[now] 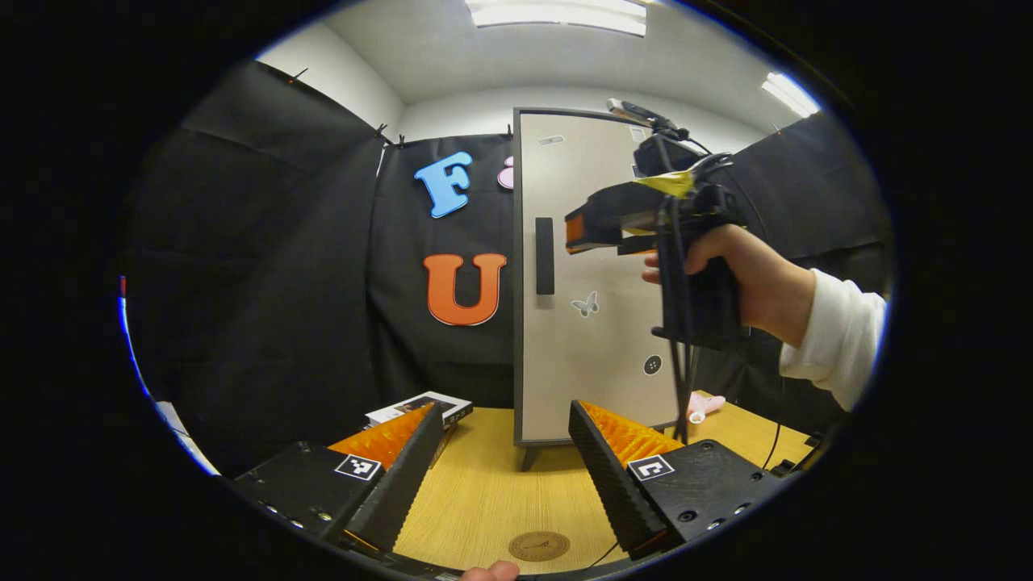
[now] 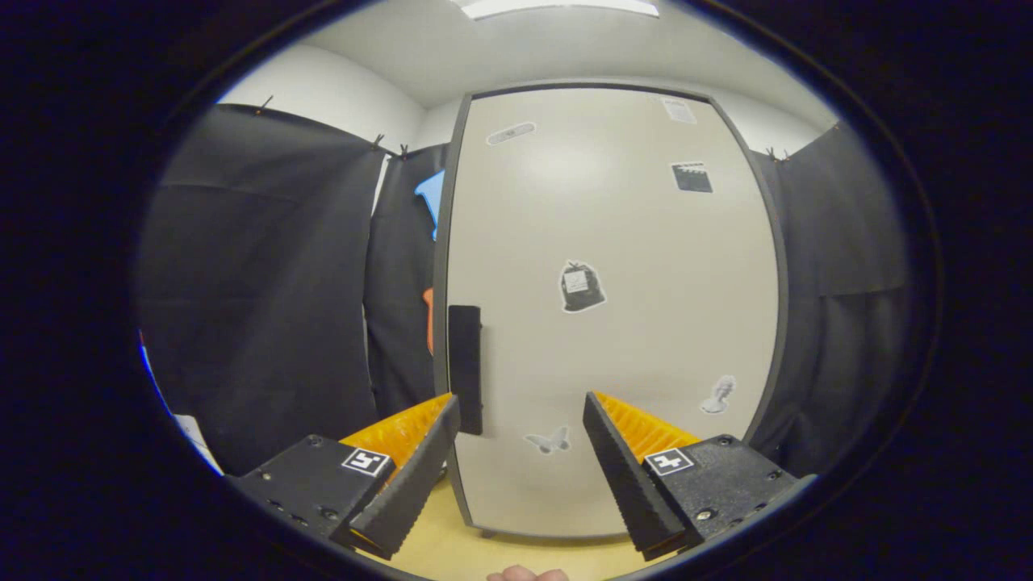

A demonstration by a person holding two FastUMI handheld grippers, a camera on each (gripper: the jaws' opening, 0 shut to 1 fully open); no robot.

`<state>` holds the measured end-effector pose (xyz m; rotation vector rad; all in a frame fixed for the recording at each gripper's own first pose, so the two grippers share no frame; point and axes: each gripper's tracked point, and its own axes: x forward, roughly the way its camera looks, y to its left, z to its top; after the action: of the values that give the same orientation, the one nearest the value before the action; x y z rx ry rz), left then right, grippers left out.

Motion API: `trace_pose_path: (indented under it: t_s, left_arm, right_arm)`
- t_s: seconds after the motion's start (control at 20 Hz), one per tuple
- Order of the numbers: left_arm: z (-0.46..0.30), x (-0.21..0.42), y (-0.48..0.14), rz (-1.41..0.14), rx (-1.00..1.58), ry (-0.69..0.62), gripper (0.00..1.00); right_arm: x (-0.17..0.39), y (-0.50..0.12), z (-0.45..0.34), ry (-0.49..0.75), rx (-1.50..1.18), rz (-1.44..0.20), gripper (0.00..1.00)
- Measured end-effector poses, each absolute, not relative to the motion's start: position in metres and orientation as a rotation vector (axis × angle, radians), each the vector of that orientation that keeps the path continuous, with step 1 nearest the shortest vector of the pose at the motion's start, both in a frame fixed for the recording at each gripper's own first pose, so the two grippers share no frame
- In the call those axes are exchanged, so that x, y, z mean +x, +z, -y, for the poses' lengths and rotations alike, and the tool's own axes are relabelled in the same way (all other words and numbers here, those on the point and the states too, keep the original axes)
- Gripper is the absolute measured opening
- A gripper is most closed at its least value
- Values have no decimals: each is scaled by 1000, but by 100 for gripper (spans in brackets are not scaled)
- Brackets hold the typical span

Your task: Open the cabinet door with the right hand, grasp the bottle in the cabinet with the left hand and place it on the coaster, then close the cabinet door with the right hand.

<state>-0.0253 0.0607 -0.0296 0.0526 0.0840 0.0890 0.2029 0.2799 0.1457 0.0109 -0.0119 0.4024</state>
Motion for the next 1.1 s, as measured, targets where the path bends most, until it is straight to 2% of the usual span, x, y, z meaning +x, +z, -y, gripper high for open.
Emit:
trace_pose_path:
  t_s: [0.45,0.55,0.6,0.75,0.85,0.95,1.1]
  left_arm:
    - [-84,-30,-27,-76,70,100,95]
    - [-88,-30,-28,-79,70,105,95]
    - [-89,-29,-28,-78,68,105,95]
    - [-94,-28,-29,-77,65,107,95]
    - [-96,-28,-27,-74,64,111,95]
    - [-98,-27,-28,-74,59,110,95]
    - [-100,-26,-28,-73,55,113,95]
  right_arm:
    - [247,142,-342,395,18,-49,99]
    - [252,142,-345,377,17,-49,97]
    - [254,142,-346,373,14,-49,91]
    - [261,139,-349,361,10,-60,84]
    - [262,138,-348,348,9,-57,77]
    - [264,141,-349,337,9,-43,76]
    - [267,141,-345,311,-3,-40,61]
